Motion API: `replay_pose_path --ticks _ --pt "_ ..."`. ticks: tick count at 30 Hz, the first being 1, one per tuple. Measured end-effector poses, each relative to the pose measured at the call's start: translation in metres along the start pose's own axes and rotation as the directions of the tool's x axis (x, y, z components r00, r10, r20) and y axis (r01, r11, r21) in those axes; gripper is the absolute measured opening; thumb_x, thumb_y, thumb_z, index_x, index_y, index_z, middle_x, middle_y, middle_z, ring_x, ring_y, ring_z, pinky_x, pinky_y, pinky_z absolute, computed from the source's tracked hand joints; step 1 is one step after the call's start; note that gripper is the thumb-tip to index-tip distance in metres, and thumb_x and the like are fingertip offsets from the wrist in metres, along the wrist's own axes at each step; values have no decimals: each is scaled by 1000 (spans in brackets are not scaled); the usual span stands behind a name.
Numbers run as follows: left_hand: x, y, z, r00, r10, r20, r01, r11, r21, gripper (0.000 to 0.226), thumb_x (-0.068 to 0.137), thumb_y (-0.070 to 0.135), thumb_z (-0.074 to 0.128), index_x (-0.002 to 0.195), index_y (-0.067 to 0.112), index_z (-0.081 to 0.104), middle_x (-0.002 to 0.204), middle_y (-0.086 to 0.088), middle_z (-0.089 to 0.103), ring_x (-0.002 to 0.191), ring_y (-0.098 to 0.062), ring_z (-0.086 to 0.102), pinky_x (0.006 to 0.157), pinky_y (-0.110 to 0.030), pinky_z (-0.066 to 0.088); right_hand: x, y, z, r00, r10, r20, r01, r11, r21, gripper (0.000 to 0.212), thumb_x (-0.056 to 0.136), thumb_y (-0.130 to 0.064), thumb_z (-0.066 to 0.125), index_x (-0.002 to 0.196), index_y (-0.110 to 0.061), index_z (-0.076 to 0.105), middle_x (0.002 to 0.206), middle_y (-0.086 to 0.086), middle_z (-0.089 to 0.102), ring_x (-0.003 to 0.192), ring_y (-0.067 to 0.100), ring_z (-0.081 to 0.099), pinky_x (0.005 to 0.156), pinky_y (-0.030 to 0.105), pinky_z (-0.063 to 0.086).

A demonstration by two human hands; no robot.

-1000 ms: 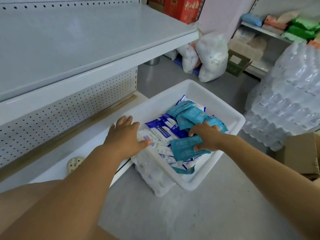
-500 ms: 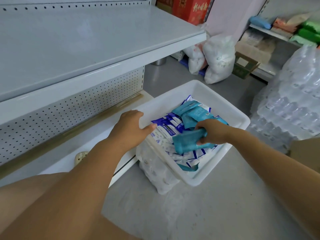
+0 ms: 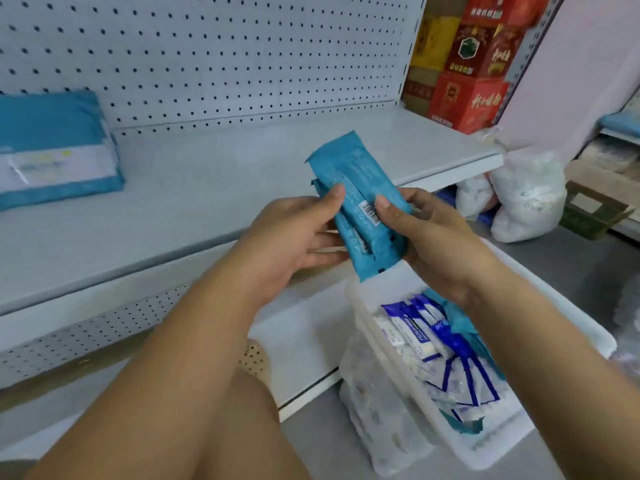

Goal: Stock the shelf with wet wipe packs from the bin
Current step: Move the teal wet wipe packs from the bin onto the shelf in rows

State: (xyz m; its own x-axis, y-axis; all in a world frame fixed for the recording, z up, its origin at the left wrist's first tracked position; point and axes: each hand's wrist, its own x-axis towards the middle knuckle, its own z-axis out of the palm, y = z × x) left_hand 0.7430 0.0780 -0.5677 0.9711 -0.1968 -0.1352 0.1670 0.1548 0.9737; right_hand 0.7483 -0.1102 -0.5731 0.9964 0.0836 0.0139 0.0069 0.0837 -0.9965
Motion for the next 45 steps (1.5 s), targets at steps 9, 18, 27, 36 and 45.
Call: replay_pose_path --ticks 9,18,27,36,45 --pt "-43 60 -116 866 219 -450 -239 971 12 21 95 24 66 106 7 71 98 -8 78 87 -24 76 77 -40 62 38 -23 149 924 -381 34 363 843 -396 36 88 -43 73 119 -29 62 114 -15 63 106 0 58 81 16 48" --pt "-75 75 -215 716 393 -577 -451 891 46 27 96 27 64 111 6 71 106 -7 76 99 -21 74 85 -36 60 63 -44 278 880 -363 307 433 878 -204 9 94 -36 67 93 -34 75 86 -25 74 80 -15 64 65 1 44" --pt "-70 54 -251 645 454 -614 -456 874 168 27 97 26 62 120 19 72 112 12 74 110 2 65 98 -19 50 78 -8 340 903 -239 357 245 969 31 27 86 -34 77 107 -18 73 102 -4 77 98 13 73 86 35 58" --pt "-64 47 -260 590 397 -703 -457 882 114 29 88 23 73 117 19 71 112 5 74 109 -13 68 93 -31 55 78 8 328 881 -102 463 -117 900 421 33 93 -13 63 123 -1 65 118 10 73 110 24 71 83 30 60" --pt "-61 41 -253 636 307 -708 -471 881 -40 19 96 18 63 110 8 73 109 -4 76 107 -19 70 98 -40 53 82 12 322 910 -62 410 -125 901 415 32 94 -18 63 123 -6 66 116 6 74 108 23 71 90 36 59"
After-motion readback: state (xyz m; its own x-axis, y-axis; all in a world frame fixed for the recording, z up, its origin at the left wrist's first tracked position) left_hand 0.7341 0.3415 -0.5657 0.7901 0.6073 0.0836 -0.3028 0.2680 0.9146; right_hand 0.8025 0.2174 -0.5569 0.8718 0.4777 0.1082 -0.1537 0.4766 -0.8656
